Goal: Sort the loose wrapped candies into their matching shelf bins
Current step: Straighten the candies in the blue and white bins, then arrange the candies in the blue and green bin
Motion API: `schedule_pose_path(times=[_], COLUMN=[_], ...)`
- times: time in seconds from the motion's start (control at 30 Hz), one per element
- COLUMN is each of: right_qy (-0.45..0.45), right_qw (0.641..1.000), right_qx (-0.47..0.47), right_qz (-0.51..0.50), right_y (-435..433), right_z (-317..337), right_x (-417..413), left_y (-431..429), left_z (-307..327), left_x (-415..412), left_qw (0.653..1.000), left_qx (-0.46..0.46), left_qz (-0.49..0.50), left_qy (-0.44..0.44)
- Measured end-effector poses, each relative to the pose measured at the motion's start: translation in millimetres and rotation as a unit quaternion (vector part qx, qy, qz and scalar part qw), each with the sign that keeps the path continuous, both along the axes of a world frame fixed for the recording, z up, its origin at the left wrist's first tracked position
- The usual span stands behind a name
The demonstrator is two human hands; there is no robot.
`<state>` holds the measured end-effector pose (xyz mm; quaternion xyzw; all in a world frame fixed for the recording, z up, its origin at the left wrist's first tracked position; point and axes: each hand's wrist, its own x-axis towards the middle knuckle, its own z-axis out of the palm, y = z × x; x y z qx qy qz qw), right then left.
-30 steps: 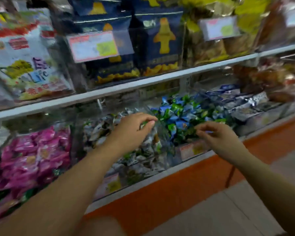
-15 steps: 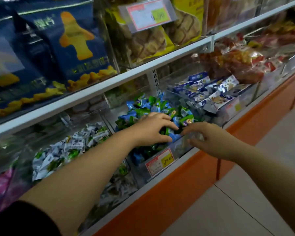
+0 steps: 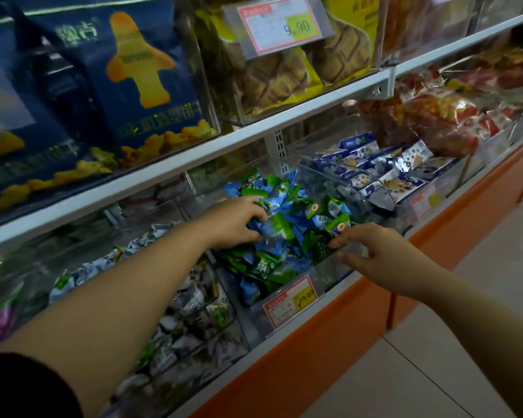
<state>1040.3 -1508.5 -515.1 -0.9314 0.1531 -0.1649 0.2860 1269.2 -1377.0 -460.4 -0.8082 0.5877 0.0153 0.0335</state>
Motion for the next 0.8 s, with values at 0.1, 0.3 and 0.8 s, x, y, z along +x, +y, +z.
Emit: schedule_pose_path(times=[0.1, 0.3, 0.8], right_qy=[0.005, -0.016, -0.032], right_qw=[1.000, 1.000, 0.999], right_qx=[-0.007, -0.012, -0.014], right_qz=[-0.002, -0.008, 0.002], right_y=[2, 6, 4], right_z=[-2, -3, -2], right_x=[4, 10, 8], left_y=[10, 18, 30], left_z=[-2, -4, 14], left_x=[12, 21, -31], left_qw=[0.998, 0.987, 0.990], left_qx=[-0.052, -0.089, -0.093], left_qz=[0.042, 0.125, 0.026], left_qy=[0.014, 0.054, 0.103])
